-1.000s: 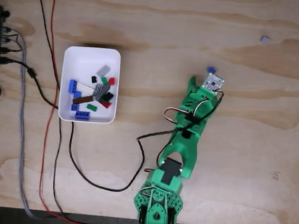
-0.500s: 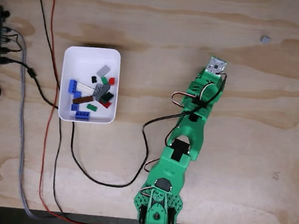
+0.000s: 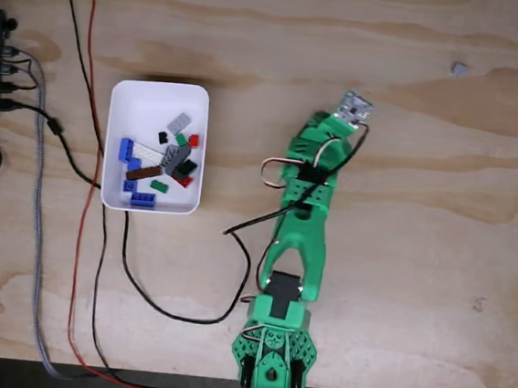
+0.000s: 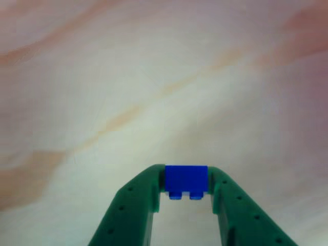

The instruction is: Put all lego bricks in the bin.

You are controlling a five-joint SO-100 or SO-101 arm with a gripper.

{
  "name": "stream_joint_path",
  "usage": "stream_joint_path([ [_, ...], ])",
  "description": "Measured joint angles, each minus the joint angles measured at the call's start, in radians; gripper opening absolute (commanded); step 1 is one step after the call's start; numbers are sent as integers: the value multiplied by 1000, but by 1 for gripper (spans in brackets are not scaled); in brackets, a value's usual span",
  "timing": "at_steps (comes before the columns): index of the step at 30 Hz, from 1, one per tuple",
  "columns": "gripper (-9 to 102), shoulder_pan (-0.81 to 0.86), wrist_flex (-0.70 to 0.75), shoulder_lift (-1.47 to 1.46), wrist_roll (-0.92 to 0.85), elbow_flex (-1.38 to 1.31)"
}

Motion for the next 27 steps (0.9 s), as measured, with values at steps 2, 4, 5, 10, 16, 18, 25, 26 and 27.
stream_joint_path([
  [2, 0, -144, 210, 61, 100, -100],
  [4, 0, -295, 430, 63, 195, -193],
  [5, 0, -356, 511, 49, 233, -229],
  [10, 5, -532, 658, -38, 350, -325],
  [16, 27, -612, 673, -115, 456, -364],
  [18, 29, -600, 678, -117, 486, -364],
  [25, 25, -242, 480, 101, 331, -192],
  [26, 25, -164, 423, 121, 284, -163],
  [27, 25, -115, 383, 135, 259, -150],
])
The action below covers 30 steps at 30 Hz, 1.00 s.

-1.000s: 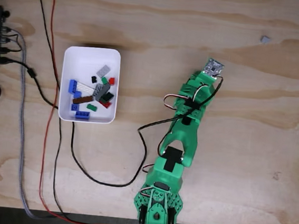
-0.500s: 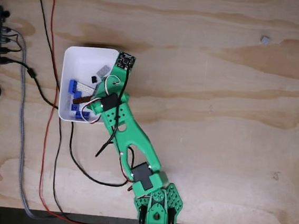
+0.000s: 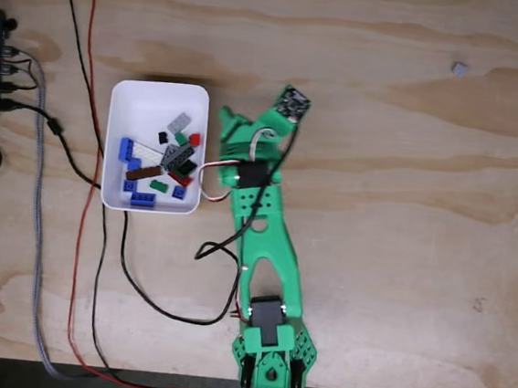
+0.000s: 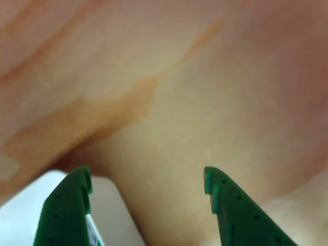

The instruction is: Put all lego bricks in the bin.

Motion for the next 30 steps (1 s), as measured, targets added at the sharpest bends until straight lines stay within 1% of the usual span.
stream_joint_path([
  [2, 24, 46, -69, 25, -51, 80],
  [3, 24, 81, -107, 29, -94, 178],
  [4, 24, 130, -158, -26, -155, 265],
  [6, 24, 290, -344, -199, -334, 328],
  [8, 24, 433, -563, -362, -508, 275],
  [10, 24, 526, -773, -500, -601, 187],
  [11, 24, 565, -830, -563, -615, 132],
  [15, 24, 673, -856, -750, -666, -92],
  [19, 24, 724, -888, -899, -703, -272],
  [22, 23, 730, -890, -940, -718, -345],
  [24, 22, 729, -939, -1008, -762, -396],
  [30, 22, 675, -925, -1184, -827, -664],
])
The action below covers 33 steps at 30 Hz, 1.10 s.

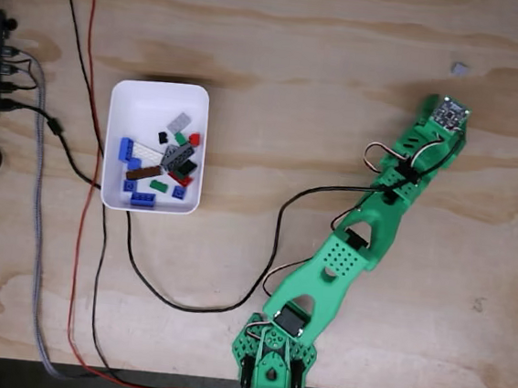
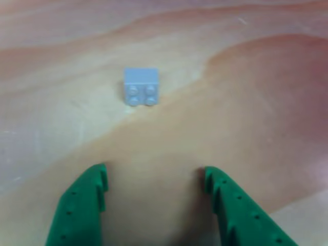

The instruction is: Put all lego bricks in the bin.

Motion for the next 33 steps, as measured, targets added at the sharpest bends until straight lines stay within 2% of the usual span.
stream_joint_path([
  [6, 23, -29, -17, -120, -38, -169],
  [15, 19, -28, 37, -293, -75, -449],
  [24, 17, -11, 5, -459, -60, -667],
  [25, 15, -3, 3, -466, -49, -675],
  [27, 0, 11, 3, -476, -37, -686],
  [30, 0, 23, 8, -476, -29, -689],
  [31, 5, 28, 23, -476, -28, -689],
  [33, 25, 28, 32, -476, -21, -689],
])
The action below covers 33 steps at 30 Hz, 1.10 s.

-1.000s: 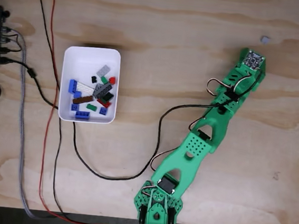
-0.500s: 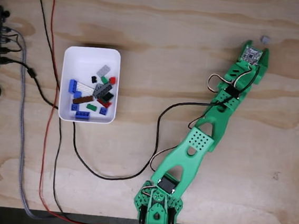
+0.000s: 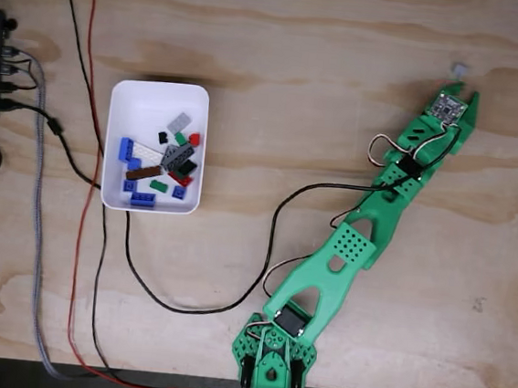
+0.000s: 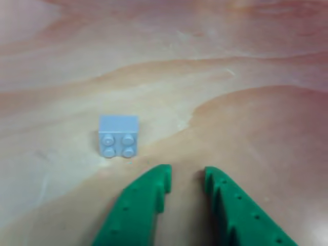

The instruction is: Put all lego bricks in the bin.

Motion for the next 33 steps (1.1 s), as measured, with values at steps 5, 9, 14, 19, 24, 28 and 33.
stream_joint_path([
  [5, 6, 15, 0, 0, 31, 0],
  [9, 7, -5, 15, 2, 38, -11],
  [14, 11, -23, 23, 3, 52, -8],
  [19, 2, -34, 49, 127, 109, 152],
  [24, 0, -41, 308, 537, 213, 626],
  [28, 0, -64, 730, 973, 264, 1066],
  [33, 0, -155, 1255, 1460, 333, 1568],
])
